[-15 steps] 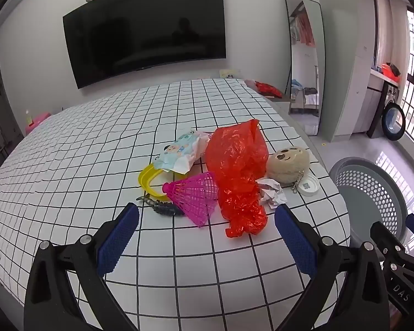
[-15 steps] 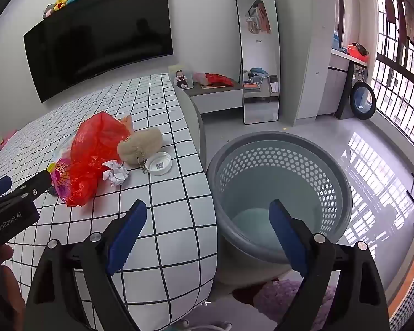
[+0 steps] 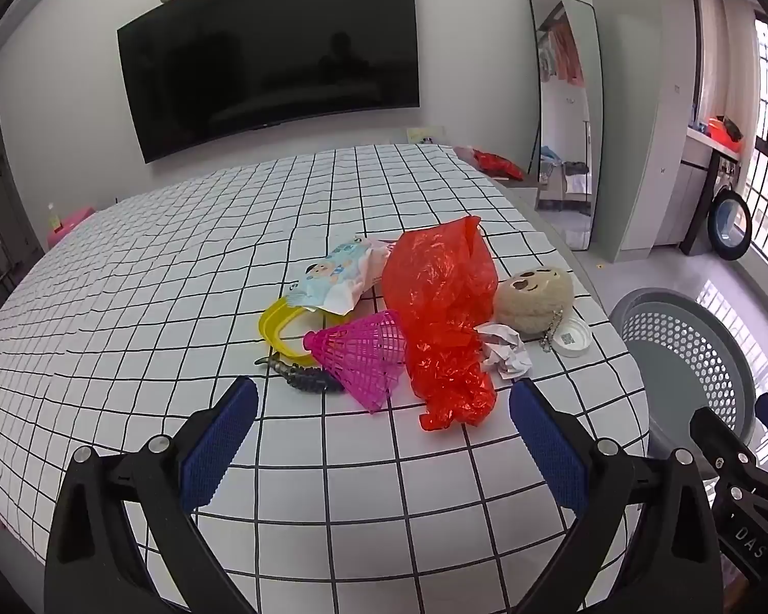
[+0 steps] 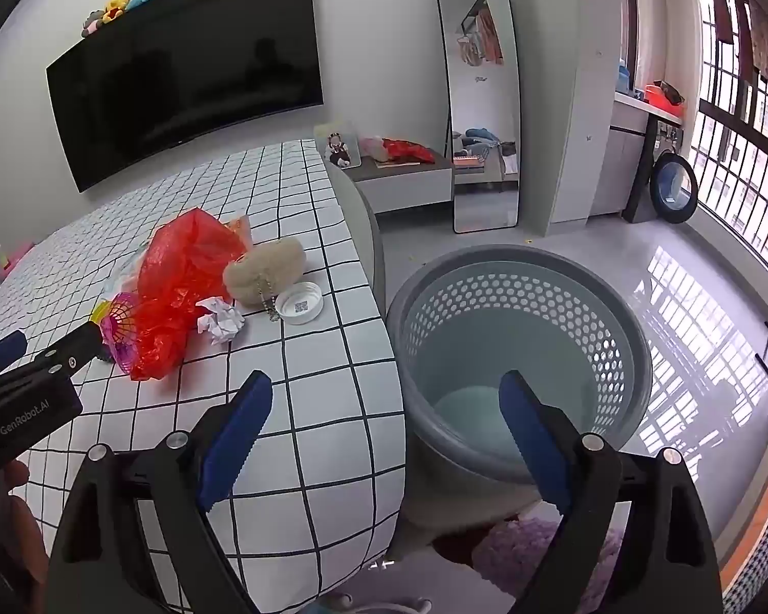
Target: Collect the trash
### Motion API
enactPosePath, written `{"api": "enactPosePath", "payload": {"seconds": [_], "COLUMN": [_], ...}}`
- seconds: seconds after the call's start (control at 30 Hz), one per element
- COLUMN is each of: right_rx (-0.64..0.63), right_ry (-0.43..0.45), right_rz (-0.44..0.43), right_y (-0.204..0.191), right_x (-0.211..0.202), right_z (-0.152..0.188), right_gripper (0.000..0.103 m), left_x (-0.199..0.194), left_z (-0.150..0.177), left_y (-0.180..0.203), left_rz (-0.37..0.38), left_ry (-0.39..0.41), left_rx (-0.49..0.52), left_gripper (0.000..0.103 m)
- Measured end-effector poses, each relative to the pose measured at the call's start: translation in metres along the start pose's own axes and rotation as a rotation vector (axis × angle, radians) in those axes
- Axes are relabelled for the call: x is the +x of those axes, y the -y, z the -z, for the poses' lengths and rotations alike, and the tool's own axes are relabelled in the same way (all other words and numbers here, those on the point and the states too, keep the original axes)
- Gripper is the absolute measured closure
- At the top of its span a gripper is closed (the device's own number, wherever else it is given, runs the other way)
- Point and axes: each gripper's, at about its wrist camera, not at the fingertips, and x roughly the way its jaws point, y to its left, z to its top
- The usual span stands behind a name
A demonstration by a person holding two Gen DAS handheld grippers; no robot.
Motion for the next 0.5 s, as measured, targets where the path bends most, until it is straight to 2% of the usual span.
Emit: {"api": "enactPosePath", "payload": {"seconds": [0.5], "right_rx": [-0.002], "right_ry": [0.013], "right_rz": [0.001], "right_y": [-0.0071], "right_x": [-0.0025], "right_z": [-0.0005], "right_gripper": [0.017], "left_x": [0.0012], "left_z": [0.0], "left_y": [-0.0056], "left_rz": [0.005], "left_ry": [0.004], "left_rx": [0.0], "left_gripper": [0.006]}}
